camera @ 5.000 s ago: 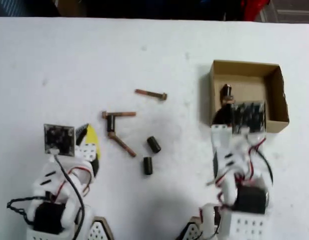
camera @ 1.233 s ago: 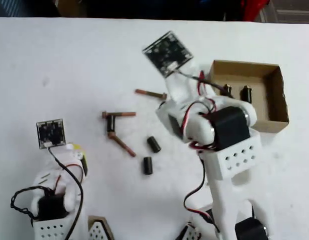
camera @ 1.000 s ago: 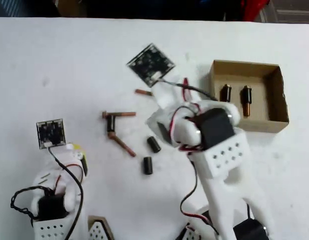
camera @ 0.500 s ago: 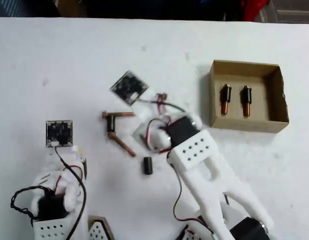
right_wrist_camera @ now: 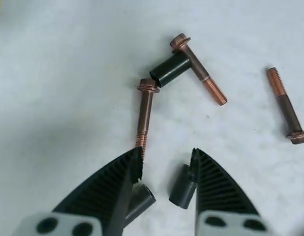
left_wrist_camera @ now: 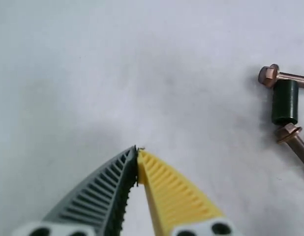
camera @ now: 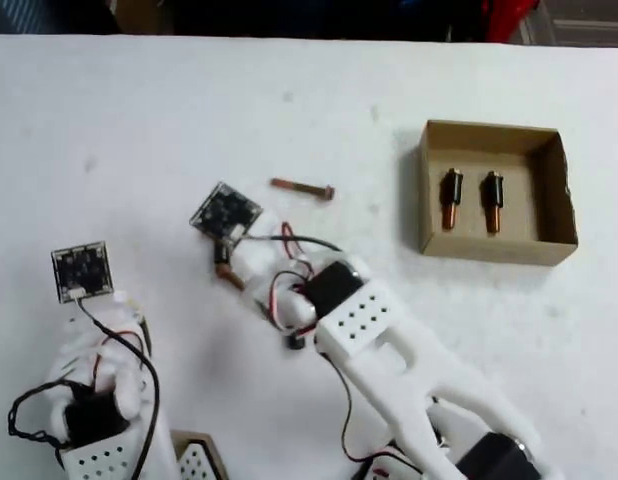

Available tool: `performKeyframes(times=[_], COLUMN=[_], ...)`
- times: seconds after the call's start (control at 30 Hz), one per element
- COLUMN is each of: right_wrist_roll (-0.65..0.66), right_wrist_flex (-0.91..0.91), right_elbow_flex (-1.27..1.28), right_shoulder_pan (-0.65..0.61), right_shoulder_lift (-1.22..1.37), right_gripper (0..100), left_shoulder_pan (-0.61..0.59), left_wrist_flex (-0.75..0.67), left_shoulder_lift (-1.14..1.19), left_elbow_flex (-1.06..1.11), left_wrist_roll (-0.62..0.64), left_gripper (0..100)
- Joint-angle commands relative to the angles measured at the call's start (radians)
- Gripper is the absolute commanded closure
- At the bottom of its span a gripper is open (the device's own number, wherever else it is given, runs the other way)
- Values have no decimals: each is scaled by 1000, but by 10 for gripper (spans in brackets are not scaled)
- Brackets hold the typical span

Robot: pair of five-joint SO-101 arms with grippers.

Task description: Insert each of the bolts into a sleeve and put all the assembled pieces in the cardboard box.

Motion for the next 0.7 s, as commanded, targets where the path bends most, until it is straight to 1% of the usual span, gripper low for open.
performKeyframes(times=[0.0, 0.13, 0.33, 0.43, 0.53, 0.67], right_wrist_roll=[9, 11, 15, 68, 81, 86], right_wrist_flex=[-53, -58, 36, 79, 64, 56], right_elbow_flex=[-6, -11, -25, -20, -3, 2], right_shoulder_pan=[-2, 41, 136, 174, 217, 229], right_shoulder_lift=[53, 91, 38, 19, 19, 51], right_gripper=[858, 858, 858, 858, 858, 858], left_shoulder_pan=[-16, -15, -13, -12, -10, -10], left_wrist_flex=[-2, -2, -2, -2, -2, -2], left_shoulder_lift=[-16, -16, -16, -16, -16, -16], left_elbow_flex=[-54, -52, -51, -51, -51, -51], left_wrist_roll=[-12, -12, -12, -12, -12, -12], left_gripper=[976, 976, 976, 976, 976, 976])
